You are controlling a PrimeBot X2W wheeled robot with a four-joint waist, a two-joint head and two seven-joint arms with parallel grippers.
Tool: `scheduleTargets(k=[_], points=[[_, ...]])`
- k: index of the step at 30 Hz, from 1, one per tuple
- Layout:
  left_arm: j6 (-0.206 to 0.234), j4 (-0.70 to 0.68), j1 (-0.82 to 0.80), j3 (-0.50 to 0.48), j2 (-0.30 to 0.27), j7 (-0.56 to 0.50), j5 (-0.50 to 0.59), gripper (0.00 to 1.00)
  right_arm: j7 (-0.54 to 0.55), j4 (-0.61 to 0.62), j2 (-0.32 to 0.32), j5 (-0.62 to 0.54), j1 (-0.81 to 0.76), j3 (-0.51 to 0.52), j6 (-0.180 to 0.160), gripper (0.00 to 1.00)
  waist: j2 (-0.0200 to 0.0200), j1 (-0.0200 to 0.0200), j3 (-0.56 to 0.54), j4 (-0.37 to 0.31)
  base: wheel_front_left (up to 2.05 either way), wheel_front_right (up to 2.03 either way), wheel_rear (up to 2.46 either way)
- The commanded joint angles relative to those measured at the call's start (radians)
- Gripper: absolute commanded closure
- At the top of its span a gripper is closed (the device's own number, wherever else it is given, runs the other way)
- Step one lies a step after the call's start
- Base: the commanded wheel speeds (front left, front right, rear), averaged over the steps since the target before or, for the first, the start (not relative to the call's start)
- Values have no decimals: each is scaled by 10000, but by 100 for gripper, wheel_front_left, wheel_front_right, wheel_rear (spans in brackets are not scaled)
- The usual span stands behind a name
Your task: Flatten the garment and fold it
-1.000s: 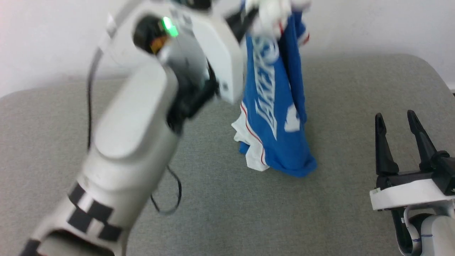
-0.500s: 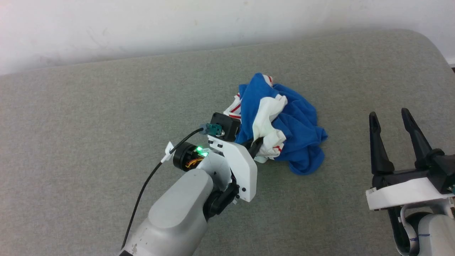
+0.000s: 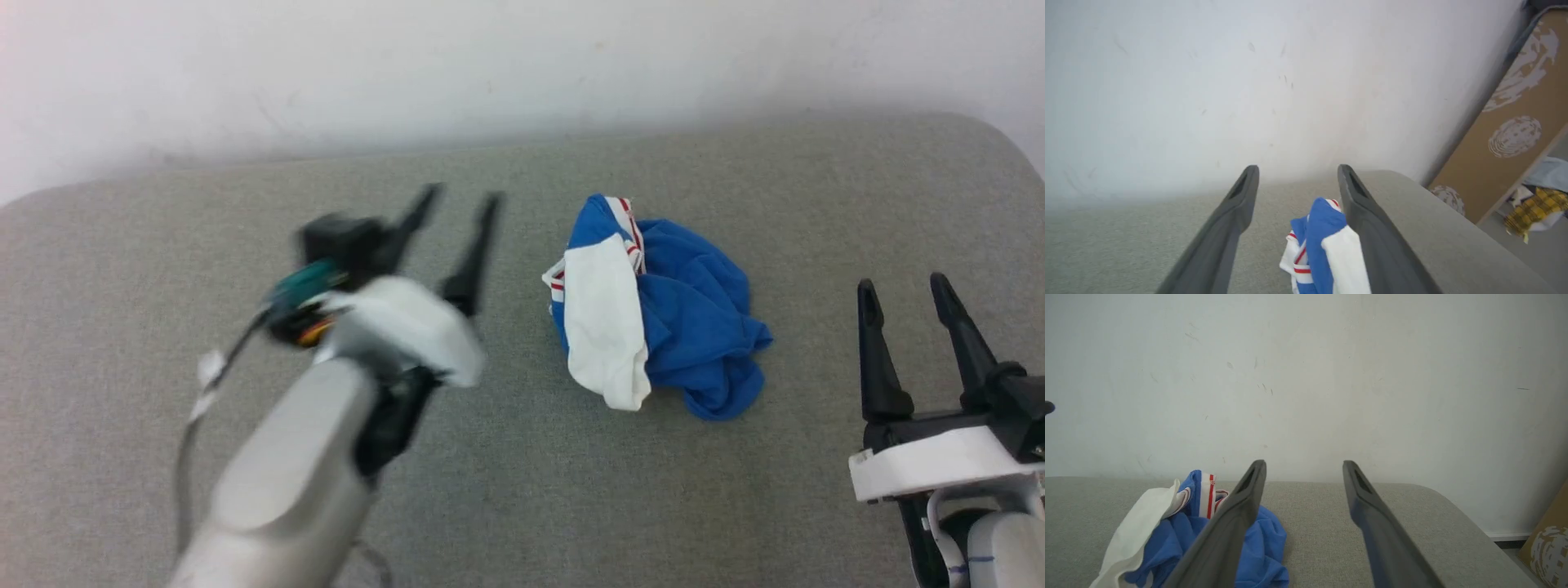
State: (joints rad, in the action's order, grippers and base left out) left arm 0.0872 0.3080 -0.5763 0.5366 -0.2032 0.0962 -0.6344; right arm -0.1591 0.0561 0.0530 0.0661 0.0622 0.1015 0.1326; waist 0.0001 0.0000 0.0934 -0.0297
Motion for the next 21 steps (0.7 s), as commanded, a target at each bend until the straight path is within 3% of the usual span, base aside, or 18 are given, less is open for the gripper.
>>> scheduleTargets(k=[1, 7, 13, 16, 21], points=[[135, -130, 416, -150, -246, 165, -51, 0, 4, 4, -28, 77, -121, 36, -19, 0, -1, 0, -62, 67, 0, 0, 0], [1306, -2508, 3147, -1612, -1790, 1429, 229, 0, 75, 53, -28, 99, -549, 134, -19, 0, -1, 0, -13, 245, 0, 0, 0], [2216, -3927, 5870, -2582, -2021, 1646, 1009, 0, 158, 113, -28, 133, -852, 58, -19, 0, -1, 0, 138, 371, 0, 0, 0], [2206, -4222, 6591, -2771, -1661, 1651, 1380, 0, 199, 118, -28, 138, -911, 71, -19, 0, -1, 0, 210, 503, 0, 0, 0], [1744, -4241, 6635, -2880, -1123, 1654, 1763, 0, 508, 284, -28, 86, -551, 15, -19, 0, -1, 0, 335, 806, 0, 0, 0]])
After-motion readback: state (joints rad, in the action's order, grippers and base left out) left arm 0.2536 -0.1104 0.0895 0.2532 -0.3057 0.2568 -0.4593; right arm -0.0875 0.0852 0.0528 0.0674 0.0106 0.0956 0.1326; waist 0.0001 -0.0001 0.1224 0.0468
